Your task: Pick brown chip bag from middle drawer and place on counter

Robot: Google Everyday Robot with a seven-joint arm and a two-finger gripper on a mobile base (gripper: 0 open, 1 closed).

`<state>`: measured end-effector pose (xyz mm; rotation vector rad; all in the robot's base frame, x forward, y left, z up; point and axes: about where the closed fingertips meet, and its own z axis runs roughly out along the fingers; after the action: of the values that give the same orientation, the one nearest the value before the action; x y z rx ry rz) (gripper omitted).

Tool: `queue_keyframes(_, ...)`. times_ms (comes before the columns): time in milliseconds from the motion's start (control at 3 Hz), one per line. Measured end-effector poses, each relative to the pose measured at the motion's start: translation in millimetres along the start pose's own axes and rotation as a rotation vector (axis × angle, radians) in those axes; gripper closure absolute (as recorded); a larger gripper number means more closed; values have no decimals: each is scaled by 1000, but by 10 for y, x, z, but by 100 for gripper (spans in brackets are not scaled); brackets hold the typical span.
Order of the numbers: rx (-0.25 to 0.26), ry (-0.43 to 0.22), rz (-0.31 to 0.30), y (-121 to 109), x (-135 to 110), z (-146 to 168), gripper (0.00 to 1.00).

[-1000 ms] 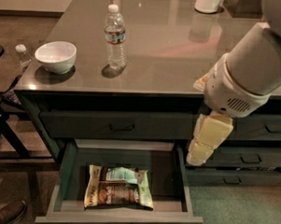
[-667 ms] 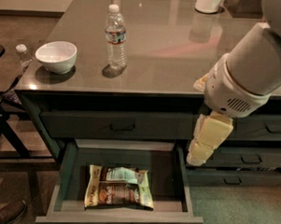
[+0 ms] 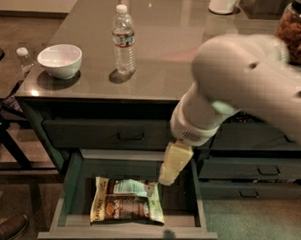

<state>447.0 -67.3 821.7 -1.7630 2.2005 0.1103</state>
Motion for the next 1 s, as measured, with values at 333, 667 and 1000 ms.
queue_keyframes(333,-16,-6,35,-110,-93,672,0)
queue_keyframes(667,-9,-9,30,-82,-145,661,0)
queue_keyframes(1000,-42,-56,32,27,-282,962,0)
